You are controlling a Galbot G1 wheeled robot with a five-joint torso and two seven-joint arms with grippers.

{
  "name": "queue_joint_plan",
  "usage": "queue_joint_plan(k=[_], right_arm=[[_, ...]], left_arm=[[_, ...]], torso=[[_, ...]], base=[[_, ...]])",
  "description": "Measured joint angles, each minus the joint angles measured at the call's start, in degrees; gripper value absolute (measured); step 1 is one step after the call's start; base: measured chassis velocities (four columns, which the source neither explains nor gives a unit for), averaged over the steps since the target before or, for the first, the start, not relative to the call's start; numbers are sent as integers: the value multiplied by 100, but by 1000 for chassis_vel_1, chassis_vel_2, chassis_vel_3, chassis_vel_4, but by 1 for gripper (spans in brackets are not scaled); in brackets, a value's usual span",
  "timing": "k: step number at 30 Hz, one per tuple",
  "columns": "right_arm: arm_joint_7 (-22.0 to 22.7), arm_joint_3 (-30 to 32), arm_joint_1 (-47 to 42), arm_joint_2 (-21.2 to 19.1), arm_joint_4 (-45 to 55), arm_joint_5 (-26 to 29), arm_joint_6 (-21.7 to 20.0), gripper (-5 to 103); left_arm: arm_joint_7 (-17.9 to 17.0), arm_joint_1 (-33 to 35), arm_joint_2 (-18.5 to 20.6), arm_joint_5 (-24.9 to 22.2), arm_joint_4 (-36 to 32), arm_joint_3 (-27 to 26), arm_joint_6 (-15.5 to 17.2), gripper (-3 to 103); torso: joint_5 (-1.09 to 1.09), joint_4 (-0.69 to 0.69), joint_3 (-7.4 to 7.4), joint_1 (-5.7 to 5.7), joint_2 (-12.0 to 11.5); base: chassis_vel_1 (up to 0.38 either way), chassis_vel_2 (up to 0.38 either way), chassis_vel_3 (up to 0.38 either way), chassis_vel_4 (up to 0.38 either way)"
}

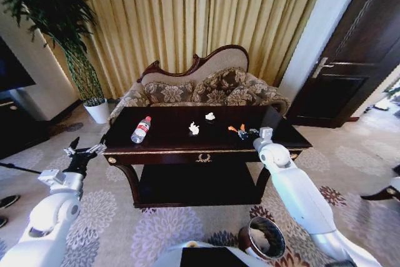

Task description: Move to the front of the table and place the trash on the table into the trash bin.

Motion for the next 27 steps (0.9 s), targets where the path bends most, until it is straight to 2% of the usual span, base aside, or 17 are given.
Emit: queue_joint_plan(k=[1, 3, 4, 6, 8, 15, 27], right_arm=[[0, 7, -8, -1, 0, -2, 7, 19], [0, 11, -14, -1, 0, -5, 16, 19], [0, 16, -23, -2, -3, -12, 39, 8], [0, 18, -27, -1, -4, -14, 47, 8], [0, 20, -38, 16, -15, -29, 79, 2], [0, 86, -69, 41, 97, -13, 129, 2], [0, 598, -163, -51, 1015, 523, 365, 2]], left_arm=[[-1, -4, 2, -3, 0, 0, 0, 100], [-1, -8, 6, -5, 0, 1, 0, 100], [-2, -15, 15, -10, -2, 3, 0, 100], [-2, -16, 17, -11, -4, 4, 0, 100], [-2, -18, 28, -16, -6, 9, -1, 100], [-2, -22, 37, -18, 11, 24, -9, 100], [3, -34, 29, -23, 57, 34, -23, 100]], torso=[[0, 0, 0, 0, 0], [0, 0, 0, 0, 0], [0, 0, 0, 0, 0], [0, 0, 0, 0, 0], [0, 0, 0, -1, 0], [0, 0, 0, -1, 0], [0, 0, 0, -1, 0]], base=[[0, 0, 0, 0], [0, 0, 0, 0], [0, 0, 0, 0], [0, 0, 0, 0], [0, 0, 0, 0], [0, 0, 0, 0], [0, 0, 0, 0]])
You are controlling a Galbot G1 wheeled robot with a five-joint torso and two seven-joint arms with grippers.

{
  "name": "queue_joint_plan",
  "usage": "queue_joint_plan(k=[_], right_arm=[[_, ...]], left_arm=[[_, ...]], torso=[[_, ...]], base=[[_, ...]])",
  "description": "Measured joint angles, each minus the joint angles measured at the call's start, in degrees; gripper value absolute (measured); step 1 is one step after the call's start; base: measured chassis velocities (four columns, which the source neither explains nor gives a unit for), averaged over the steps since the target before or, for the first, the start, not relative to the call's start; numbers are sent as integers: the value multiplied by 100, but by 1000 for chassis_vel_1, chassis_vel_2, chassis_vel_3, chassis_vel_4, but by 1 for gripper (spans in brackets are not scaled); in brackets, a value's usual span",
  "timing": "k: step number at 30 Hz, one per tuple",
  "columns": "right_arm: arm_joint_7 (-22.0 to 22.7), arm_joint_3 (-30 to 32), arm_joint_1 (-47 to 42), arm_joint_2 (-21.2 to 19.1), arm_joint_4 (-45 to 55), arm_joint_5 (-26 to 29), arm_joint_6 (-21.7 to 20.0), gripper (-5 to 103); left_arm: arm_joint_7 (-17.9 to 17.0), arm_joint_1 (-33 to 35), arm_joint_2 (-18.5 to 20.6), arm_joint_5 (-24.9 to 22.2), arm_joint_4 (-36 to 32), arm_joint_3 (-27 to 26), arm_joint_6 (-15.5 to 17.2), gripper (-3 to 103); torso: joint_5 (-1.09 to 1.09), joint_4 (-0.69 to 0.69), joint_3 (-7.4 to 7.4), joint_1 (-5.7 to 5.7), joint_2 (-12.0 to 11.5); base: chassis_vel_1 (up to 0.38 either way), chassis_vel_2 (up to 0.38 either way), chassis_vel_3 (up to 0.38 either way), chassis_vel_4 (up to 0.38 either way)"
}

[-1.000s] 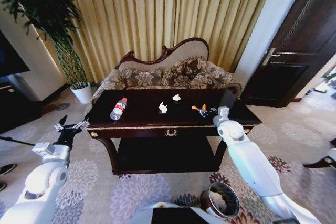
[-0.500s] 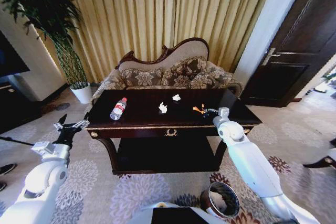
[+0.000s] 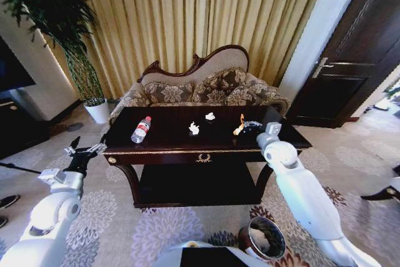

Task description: Move to the front of the table and place the trash on the table into the trash bin.

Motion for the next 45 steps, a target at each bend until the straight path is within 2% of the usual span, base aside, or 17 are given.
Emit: queue_joint_plan(k=[4, 15, 29, 35, 40, 45], right_arm=[[0, 210, -76, -41, 106, 89, 137, 2], [0, 640, -442, -87, 412, 90, 154, 2], [0, 779, -680, -93, 570, 60, 196, 2], [1, 798, -711, -94, 575, 54, 218, 2], [0, 800, -823, -59, 591, 3, 293, 2], [1, 800, -901, -43, 598, -33, 313, 2]], left_arm=[[13, -2, -12, -1, 20, 6, -8, 100], [35, -104, 16, -4, 48, 76, -10, 100], [45, -93, 4, -9, 54, 81, -3, 100], [48, -89, 4, -10, 40, 75, -2, 100], [49, -64, -26, -9, 35, 75, -2, 100], [54, -46, -31, -11, 32, 69, -5, 100]], torso=[[0, 0, 0, 0, 0], [1, 0, 0, 1, 0], [0, 1, 0, 1, 0], [3, -3, -2, -3, 3], [-1, 2, -1, -2, 2], [1, -2, -1, -1, 2]], base=[[0, 0, 0, 0], [5, -2, -2, 3], [139, -132, -132, 133], [225, -217, -227, 204], [151, -160, -142, 168], [70, -79, -64, 71]])
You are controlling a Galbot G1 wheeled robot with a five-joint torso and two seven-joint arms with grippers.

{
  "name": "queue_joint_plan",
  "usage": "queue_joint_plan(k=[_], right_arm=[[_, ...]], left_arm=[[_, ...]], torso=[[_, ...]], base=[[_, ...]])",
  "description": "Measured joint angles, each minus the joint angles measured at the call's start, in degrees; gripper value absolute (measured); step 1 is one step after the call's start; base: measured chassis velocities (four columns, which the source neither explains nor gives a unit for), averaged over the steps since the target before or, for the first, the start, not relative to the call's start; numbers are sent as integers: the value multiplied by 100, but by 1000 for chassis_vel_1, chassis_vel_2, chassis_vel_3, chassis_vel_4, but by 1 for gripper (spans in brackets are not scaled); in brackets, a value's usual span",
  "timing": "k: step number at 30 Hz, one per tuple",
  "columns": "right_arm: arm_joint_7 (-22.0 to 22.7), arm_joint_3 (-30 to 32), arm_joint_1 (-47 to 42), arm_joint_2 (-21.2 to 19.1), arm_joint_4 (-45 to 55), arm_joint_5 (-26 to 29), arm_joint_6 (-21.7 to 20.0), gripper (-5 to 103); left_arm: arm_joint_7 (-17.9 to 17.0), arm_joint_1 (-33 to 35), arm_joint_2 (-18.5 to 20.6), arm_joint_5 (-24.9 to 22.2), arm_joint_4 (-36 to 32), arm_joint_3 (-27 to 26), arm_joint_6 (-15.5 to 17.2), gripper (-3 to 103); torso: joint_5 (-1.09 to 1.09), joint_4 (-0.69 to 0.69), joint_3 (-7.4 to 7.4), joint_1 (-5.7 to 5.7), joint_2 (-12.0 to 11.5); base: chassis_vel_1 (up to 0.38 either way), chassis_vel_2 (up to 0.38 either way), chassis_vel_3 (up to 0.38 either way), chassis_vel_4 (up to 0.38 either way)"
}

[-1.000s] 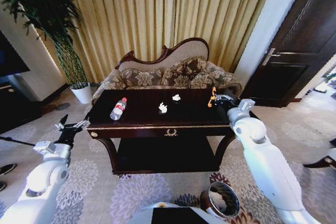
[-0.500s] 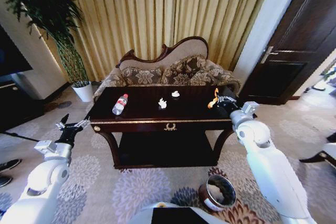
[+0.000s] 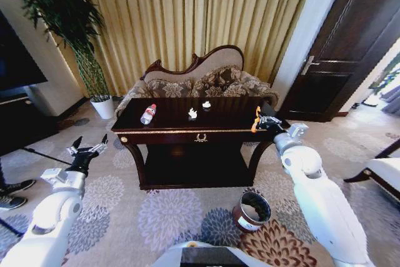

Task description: Move to the front of the table and place the trash on the table into the trash bin.

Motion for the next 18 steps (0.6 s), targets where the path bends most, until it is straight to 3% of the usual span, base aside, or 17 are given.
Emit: queue_joint_plan(k=[18], right_arm=[[0, 122, -271, 40, 177, -56, 25, 2]], left_arm=[[38, -7, 23, -46, 23, -16, -44, 100]], torso=[[-1, 2, 1, 4, -2]], base=[[57, -52, -57, 55]])
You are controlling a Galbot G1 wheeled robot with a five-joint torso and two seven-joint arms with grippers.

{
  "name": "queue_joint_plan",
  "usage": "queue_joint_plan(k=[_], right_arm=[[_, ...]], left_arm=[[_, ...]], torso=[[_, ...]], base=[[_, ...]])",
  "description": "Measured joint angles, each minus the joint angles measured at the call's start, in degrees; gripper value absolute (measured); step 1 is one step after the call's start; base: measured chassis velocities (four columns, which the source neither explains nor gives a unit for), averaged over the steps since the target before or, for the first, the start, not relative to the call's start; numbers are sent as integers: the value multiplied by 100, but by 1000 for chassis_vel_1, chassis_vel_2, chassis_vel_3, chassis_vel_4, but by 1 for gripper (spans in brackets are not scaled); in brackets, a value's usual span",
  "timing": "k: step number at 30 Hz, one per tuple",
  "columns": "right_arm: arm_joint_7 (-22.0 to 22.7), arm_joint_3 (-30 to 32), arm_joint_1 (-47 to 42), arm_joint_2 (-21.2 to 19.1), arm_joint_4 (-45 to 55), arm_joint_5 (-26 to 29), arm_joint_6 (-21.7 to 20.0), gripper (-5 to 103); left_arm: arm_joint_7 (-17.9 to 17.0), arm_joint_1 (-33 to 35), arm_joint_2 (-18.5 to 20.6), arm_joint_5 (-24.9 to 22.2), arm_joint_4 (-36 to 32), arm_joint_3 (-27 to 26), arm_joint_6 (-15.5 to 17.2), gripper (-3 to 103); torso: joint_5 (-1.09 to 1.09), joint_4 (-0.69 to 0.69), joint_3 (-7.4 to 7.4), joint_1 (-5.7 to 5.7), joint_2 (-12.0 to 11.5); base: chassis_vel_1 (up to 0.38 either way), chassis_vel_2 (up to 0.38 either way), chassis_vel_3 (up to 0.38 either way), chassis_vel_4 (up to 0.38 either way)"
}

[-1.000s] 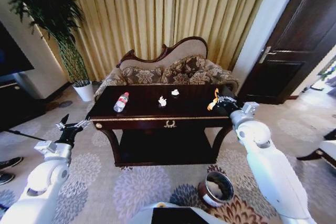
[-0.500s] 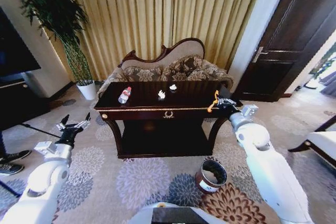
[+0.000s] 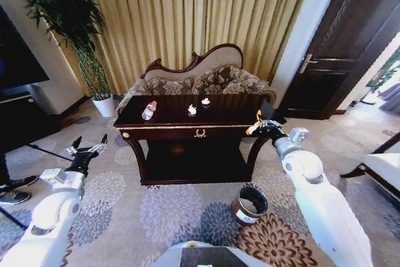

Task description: Move to the front of the table and place the trash on the table into the trash bin.

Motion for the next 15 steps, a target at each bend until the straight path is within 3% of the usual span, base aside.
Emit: queue_joint_plan(k=[8, 15], right_arm=[[0, 32, -244, 143, -154, -343, 138, 2], [0, 90, -633, 383, -946, -883, 491, 2]], left_arm=[[49, 7, -9, -2, 70, 1, -94, 100], [65, -16, -7, -49, 122, -9, -131, 100]], torso=[[0, 0, -2, -6, 4], [0, -1, 1, 1, -1]], base=[[53, -66, -59, 54], [0, 0, 0, 0]])
